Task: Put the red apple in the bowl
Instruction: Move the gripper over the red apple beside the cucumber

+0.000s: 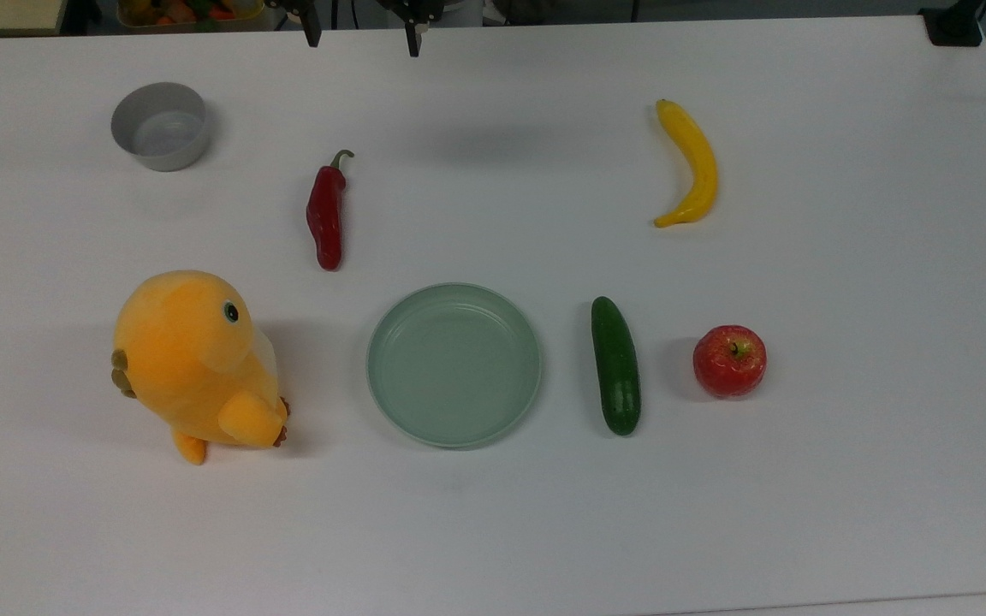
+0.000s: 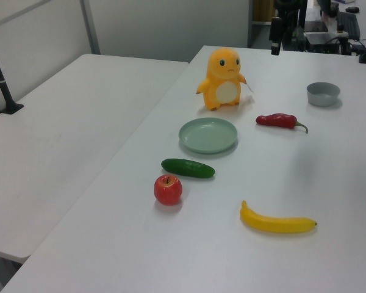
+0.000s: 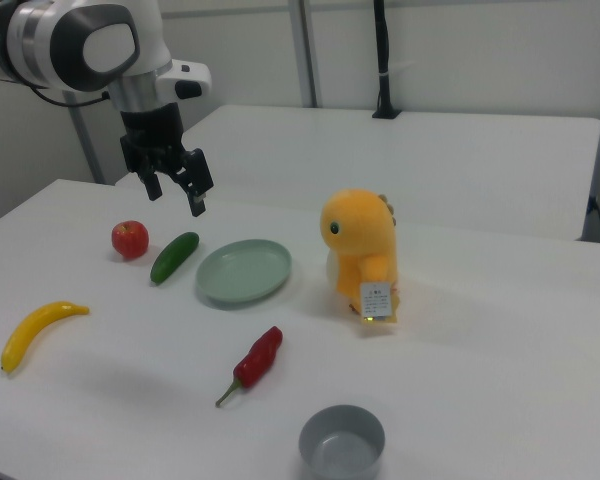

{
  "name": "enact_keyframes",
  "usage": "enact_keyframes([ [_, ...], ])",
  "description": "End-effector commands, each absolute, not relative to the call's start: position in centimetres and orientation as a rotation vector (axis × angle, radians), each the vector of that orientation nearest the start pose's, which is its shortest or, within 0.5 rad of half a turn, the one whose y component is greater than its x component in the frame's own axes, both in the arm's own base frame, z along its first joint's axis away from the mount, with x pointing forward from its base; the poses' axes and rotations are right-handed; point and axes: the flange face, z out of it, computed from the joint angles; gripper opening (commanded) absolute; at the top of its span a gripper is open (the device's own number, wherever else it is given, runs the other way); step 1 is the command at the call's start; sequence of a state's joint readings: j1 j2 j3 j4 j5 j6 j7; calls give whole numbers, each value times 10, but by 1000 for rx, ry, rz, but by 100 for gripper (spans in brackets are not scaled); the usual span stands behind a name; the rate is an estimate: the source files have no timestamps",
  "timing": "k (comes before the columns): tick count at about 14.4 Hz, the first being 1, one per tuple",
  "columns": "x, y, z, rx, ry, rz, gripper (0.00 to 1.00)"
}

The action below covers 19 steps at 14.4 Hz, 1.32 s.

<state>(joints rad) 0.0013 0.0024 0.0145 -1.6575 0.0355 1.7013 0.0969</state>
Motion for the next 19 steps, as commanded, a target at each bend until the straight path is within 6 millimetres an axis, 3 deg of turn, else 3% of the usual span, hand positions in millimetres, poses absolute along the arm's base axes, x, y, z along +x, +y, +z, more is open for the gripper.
enact_keyframes([
  [1,562,13,595,-3082,131,-97,100],
  [7,561,14,595,-3083,140,-95,100],
  [12,553,23,601,-3087,29,-108,100],
  [14,556,42,595,-3086,-51,-108,100],
  [17,585,71,587,-3036,62,-310,100],
  [19,612,115,569,-2960,240,-454,100],
])
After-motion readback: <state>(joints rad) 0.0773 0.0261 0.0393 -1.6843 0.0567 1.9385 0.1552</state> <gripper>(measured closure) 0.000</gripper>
